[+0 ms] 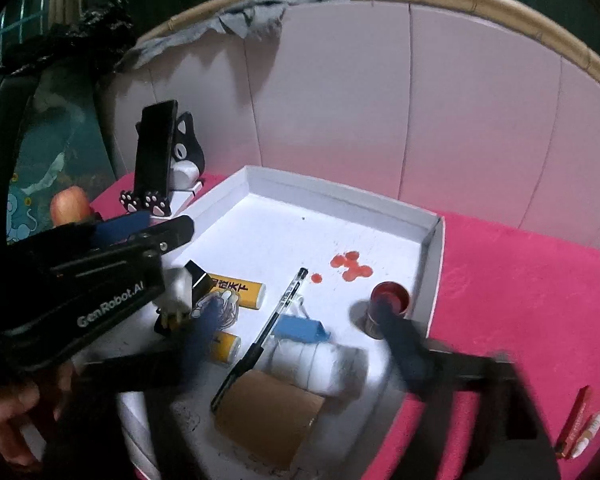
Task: Organize rigid objects
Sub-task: 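Open both grippers to drop the charger and clip into the tray, then move both grippers back toward the red lighter and glue bottle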
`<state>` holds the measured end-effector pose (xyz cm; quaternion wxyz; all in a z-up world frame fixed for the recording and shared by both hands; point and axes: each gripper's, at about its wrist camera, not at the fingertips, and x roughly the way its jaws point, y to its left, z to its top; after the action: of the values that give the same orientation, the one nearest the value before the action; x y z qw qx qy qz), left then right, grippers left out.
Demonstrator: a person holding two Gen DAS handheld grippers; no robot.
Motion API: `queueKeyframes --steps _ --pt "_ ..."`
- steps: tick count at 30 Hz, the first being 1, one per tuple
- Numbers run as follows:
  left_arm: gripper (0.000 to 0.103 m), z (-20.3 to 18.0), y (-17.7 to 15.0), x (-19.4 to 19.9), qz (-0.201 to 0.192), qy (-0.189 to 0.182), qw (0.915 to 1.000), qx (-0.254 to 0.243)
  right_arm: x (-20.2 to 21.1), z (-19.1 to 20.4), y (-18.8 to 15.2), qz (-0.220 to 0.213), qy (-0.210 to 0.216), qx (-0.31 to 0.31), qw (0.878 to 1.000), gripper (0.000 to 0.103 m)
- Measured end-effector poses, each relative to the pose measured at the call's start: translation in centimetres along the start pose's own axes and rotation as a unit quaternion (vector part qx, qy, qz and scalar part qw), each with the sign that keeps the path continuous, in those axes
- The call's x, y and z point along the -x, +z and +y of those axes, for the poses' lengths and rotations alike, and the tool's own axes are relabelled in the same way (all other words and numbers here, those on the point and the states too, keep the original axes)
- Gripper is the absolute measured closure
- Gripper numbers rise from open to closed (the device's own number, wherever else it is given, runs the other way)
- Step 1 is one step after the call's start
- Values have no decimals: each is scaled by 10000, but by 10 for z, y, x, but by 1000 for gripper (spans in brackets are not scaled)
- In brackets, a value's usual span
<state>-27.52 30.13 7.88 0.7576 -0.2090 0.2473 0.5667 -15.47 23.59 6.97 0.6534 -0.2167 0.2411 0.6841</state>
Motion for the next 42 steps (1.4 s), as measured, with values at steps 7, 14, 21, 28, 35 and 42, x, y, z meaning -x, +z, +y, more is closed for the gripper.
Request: queueKeyframes --steps 7,14,21,28,35,42 --pt "0 3 -11 33 -288 177 9993 179 25 1 -11 -273 -273 149 9991 0" --pt "0 1 -21 55 -282 123 9991 286 43 -2 -21 -258 -194 -36 9995 0" --pt "0 -7 -24 69 -310 71 9992 249 61 -5 -26 -343 -221 -94 9991 0" --pt "0 -18 -26 83 -392 39 9990 202 80 -12 -30 -484 -133 -271 9984 0" --pt "0 -34 -29 92 -382 -60 9992 85 89 -18 -35 -510 -156 -320 9981 0" --pt "0 -57 -33 98 -391 -237 9988 -153 101 -31 -43 -557 -258 -475 9970 0"
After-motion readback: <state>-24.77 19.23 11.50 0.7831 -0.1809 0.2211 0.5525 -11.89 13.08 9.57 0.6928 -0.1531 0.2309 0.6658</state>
